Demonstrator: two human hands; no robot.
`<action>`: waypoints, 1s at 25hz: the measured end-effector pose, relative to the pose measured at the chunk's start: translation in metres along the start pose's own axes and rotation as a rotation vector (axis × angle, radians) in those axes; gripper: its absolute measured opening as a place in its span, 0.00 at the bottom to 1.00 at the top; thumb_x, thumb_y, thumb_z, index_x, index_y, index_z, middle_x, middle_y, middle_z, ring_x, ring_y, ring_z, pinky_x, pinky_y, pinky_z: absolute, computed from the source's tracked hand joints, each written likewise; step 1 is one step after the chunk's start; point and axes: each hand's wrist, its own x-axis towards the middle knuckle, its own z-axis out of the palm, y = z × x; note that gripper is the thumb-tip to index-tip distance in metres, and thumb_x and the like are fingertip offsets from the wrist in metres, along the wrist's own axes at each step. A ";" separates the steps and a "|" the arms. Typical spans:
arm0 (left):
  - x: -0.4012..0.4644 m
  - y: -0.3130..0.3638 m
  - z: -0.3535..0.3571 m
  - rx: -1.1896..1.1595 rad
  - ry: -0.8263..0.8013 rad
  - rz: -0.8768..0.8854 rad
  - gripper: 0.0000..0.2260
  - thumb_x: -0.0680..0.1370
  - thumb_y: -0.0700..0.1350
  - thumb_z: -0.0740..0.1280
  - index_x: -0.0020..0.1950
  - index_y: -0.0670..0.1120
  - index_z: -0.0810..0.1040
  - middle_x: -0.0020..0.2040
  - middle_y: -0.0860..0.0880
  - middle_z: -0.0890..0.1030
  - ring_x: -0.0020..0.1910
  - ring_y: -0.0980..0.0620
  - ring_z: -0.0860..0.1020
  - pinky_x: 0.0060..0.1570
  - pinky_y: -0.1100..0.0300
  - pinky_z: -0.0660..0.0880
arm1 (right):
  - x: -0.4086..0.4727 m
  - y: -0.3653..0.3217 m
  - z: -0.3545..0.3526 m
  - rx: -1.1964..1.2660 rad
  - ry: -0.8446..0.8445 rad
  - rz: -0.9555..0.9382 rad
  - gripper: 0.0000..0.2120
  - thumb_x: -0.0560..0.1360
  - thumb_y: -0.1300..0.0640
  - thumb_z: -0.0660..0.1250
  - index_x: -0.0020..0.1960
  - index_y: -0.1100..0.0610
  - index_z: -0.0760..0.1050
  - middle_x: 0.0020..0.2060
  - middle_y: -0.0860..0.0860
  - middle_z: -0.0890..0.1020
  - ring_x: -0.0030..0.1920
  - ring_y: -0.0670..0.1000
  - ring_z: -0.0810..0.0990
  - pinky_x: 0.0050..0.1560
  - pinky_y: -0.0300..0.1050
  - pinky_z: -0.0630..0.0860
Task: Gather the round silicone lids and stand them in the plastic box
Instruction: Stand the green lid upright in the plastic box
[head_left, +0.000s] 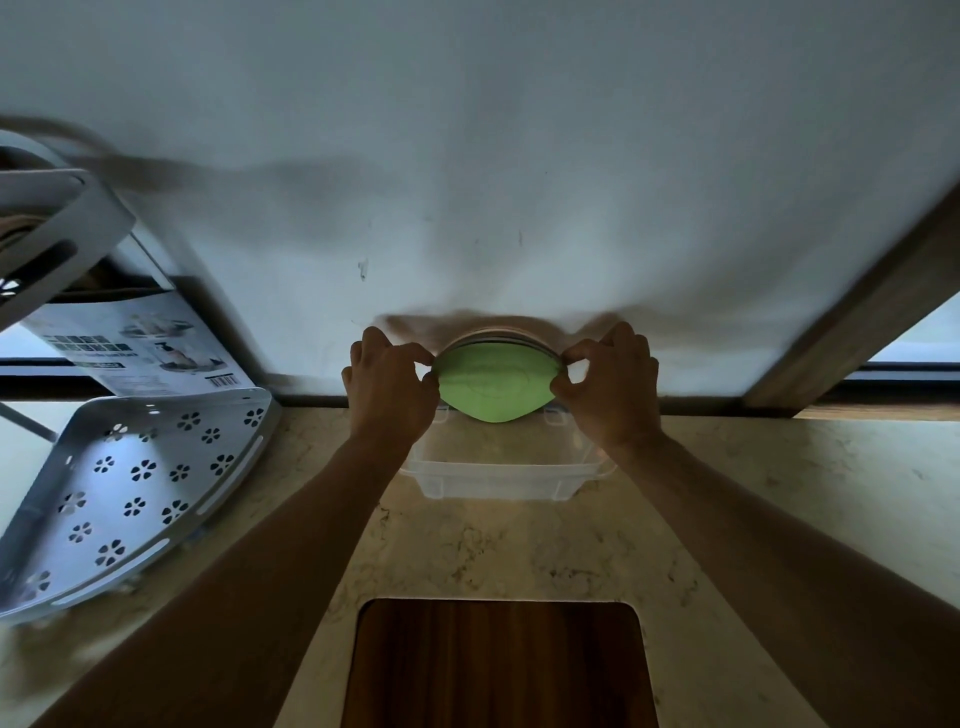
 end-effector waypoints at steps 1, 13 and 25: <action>0.000 0.000 0.000 -0.004 0.003 0.002 0.07 0.74 0.45 0.72 0.51 0.50 0.85 0.48 0.49 0.66 0.57 0.41 0.71 0.54 0.50 0.67 | 0.000 0.000 0.000 -0.009 0.003 -0.006 0.10 0.68 0.52 0.72 0.49 0.53 0.83 0.49 0.55 0.73 0.52 0.57 0.72 0.49 0.48 0.65; 0.000 0.001 -0.002 -0.131 0.040 -0.014 0.08 0.72 0.53 0.72 0.44 0.50 0.81 0.46 0.50 0.68 0.50 0.46 0.72 0.54 0.51 0.69 | -0.004 -0.005 -0.006 0.071 0.066 -0.021 0.17 0.66 0.51 0.73 0.52 0.55 0.75 0.52 0.54 0.75 0.52 0.57 0.73 0.48 0.48 0.67; -0.027 -0.006 -0.076 -0.159 0.008 0.008 0.17 0.73 0.60 0.70 0.53 0.49 0.79 0.49 0.49 0.77 0.49 0.49 0.78 0.54 0.50 0.76 | -0.017 -0.037 -0.049 -0.038 -0.086 -0.198 0.15 0.72 0.49 0.68 0.55 0.57 0.77 0.50 0.56 0.77 0.52 0.58 0.75 0.52 0.52 0.69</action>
